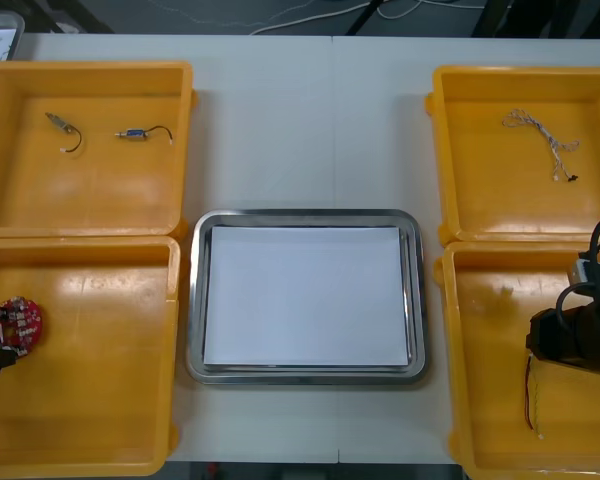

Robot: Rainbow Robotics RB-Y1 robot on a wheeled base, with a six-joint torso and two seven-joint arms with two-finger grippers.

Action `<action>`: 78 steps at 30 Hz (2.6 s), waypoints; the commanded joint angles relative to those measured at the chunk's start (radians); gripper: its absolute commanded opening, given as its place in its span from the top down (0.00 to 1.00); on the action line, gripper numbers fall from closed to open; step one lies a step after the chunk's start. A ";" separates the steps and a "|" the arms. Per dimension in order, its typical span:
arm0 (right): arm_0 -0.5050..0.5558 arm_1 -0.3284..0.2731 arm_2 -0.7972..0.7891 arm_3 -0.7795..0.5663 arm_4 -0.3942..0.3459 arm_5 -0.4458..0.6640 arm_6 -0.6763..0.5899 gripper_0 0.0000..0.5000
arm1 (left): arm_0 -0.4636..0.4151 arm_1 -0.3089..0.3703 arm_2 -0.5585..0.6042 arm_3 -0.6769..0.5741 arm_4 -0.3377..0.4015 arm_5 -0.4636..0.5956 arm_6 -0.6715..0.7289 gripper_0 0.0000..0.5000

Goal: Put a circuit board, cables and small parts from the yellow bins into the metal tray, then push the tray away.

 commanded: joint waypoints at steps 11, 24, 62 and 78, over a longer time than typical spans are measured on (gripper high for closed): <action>0.056 0.052 0.019 -0.012 0.025 -0.040 0.021 0.00 | -0.031 0.043 0.082 -0.082 0.038 0.076 -0.067 0.29; 0.073 0.084 0.040 -0.012 0.075 -0.077 0.018 0.00 | -0.061 0.040 0.010 -0.078 -0.058 0.007 -0.014 0.28; 0.071 0.098 0.051 0.028 0.069 -0.121 0.029 1.00 | 0.017 -0.037 -0.022 -0.056 -0.054 -0.056 -0.081 0.23; 0.016 0.046 -0.021 -0.098 0.019 0.077 0.038 1.00 | 0.048 -0.067 -0.020 -0.056 -0.068 -0.068 -0.100 0.23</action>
